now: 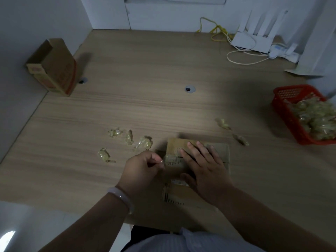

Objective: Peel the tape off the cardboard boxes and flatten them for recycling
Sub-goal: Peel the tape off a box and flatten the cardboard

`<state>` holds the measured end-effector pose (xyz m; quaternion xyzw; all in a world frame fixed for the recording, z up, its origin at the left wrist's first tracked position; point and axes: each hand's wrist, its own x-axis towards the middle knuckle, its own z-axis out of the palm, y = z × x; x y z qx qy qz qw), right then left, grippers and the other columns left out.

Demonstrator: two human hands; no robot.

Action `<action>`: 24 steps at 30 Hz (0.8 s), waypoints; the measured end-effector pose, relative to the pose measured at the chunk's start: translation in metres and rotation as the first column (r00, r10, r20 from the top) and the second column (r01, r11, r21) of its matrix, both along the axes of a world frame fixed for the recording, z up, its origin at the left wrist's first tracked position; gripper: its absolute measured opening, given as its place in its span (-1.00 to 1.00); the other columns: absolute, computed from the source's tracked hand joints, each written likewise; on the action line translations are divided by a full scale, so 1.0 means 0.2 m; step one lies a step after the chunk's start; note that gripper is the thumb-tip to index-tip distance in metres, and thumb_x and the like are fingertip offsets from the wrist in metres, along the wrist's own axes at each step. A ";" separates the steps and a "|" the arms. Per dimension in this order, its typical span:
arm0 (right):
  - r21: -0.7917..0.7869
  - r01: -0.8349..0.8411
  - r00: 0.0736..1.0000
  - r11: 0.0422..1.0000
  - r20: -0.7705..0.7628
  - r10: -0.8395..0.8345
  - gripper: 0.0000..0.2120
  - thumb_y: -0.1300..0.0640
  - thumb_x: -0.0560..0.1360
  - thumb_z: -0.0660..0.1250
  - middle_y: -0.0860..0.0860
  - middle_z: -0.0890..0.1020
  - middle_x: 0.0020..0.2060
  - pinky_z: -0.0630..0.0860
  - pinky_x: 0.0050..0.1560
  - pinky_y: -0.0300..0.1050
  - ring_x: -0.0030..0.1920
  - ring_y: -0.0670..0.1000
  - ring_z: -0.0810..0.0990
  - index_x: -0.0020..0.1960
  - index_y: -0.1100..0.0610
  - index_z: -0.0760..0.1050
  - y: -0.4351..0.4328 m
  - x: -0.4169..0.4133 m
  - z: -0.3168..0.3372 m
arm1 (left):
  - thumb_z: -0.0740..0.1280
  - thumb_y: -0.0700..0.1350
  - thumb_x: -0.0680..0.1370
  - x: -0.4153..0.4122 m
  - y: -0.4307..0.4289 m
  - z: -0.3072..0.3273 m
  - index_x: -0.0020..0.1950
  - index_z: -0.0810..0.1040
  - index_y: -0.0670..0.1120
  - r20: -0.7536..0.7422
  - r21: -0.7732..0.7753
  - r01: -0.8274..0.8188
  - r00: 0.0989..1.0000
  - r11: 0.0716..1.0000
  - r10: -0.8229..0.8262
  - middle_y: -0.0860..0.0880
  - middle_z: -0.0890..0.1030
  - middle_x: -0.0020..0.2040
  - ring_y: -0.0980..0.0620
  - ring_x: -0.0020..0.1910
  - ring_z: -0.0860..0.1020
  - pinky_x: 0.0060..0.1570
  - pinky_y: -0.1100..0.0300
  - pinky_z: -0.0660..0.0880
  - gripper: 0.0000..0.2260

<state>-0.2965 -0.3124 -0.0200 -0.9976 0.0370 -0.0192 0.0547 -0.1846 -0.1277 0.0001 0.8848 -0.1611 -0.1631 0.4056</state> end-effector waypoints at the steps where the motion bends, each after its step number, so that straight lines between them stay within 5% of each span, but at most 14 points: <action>1: 0.001 0.003 1.000 1.000 0.000 -0.003 -0.38 -0.28 0.53 0.06 0.04 0.33 0.47 0.17 0.44 0.20 0.49 0.12 0.23 0.50 -0.03 0.26 0.00 0.00 0.00 | 0.50 -0.17 0.39 0.01 0.00 0.01 -0.28 0.57 0.08 0.076 0.006 0.007 0.997 1.000 -0.007 0.20 0.63 -0.32 0.34 -0.25 0.56 -0.22 0.52 0.40 -0.82; 5: 0.000 0.006 1.000 1.000 -0.002 -0.006 -0.38 -0.28 0.52 0.07 0.03 0.33 0.47 0.15 0.44 0.19 0.49 0.11 0.22 0.50 -0.03 0.25 0.00 0.00 0.00 | 0.48 -0.20 0.42 0.11 -0.03 0.05 -0.28 0.51 0.16 0.224 -0.092 -0.019 0.974 0.996 0.039 0.24 0.59 -0.30 0.35 -0.20 0.55 -0.19 0.57 0.38 -0.72; 10: -0.005 0.005 1.000 1.000 0.001 -0.005 -0.38 -0.29 0.53 0.08 0.03 0.32 0.47 0.15 0.43 0.20 0.49 0.11 0.22 0.51 -0.02 0.24 0.00 -0.01 -0.01 | 0.50 -0.18 0.40 0.15 -0.10 0.01 -0.04 0.65 -0.02 0.304 0.028 0.043 0.952 0.999 -0.049 0.19 0.60 -0.27 0.20 -0.18 0.57 -0.15 0.57 0.33 -0.83; 15: 0.010 -0.001 1.000 1.000 0.010 0.001 -0.37 -0.29 0.53 0.08 0.05 0.32 0.47 0.20 0.42 0.23 0.49 0.12 0.22 0.51 -0.01 0.25 0.00 0.00 -0.01 | 0.49 -0.17 0.42 0.11 -0.08 -0.08 -0.07 0.70 -0.10 0.227 0.062 0.025 0.973 0.998 -0.038 0.00 0.59 -0.14 0.00 -0.09 0.57 0.03 0.24 0.46 -0.90; 20: 0.009 -0.002 1.000 1.000 0.009 0.002 -0.37 -0.29 0.52 0.10 0.04 0.32 0.47 0.21 0.42 0.23 0.49 0.12 0.22 0.50 0.00 0.27 0.00 0.00 -0.01 | 0.34 -0.19 0.55 0.05 -0.06 -0.14 0.11 0.67 -0.06 0.142 0.072 0.100 0.984 0.992 -0.109 0.12 0.42 -0.10 0.12 0.05 0.41 0.07 0.44 0.24 -0.81; 24: 0.016 0.000 1.000 1.000 0.016 0.000 -0.37 -0.28 0.52 0.10 0.04 0.33 0.47 0.22 0.42 0.22 0.49 0.11 0.23 0.49 0.00 0.28 0.00 0.00 -0.01 | 0.27 -0.19 0.59 0.04 -0.06 -0.16 0.16 0.63 -0.07 -0.072 -0.027 0.005 0.997 1.000 -0.007 0.02 0.40 0.09 0.05 0.23 0.40 0.30 0.32 0.26 -0.79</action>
